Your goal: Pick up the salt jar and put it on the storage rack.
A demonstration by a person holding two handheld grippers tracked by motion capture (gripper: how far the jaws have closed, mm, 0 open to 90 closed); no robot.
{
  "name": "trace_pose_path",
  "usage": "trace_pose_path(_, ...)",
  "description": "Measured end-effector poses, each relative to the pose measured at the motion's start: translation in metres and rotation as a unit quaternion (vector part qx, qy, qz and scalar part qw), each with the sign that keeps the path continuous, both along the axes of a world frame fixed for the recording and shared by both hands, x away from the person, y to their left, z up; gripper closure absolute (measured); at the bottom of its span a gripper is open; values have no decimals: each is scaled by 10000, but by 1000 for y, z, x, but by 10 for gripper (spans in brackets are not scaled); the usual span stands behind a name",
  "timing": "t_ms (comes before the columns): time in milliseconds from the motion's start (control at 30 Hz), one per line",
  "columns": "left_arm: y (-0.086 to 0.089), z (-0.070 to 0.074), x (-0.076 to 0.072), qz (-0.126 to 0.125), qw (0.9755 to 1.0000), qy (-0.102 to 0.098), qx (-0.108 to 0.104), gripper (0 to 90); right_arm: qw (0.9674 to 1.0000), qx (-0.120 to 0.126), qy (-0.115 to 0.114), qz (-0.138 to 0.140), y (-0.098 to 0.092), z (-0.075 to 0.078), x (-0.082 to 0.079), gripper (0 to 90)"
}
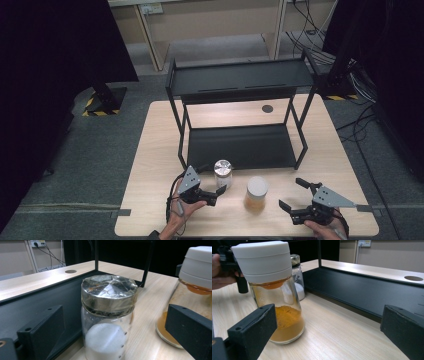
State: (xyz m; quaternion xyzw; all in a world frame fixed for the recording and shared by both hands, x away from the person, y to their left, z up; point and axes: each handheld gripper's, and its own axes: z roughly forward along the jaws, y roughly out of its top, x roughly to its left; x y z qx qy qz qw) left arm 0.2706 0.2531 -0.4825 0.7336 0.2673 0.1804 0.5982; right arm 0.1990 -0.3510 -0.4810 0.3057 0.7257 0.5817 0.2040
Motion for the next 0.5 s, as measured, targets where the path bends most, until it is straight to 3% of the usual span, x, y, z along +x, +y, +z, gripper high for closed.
trace_pose_path(500, -13, -1, 14, -70, 9999, 59, 144, 25, 10000, -2, 28, 9, 0, 0, 1, 10)
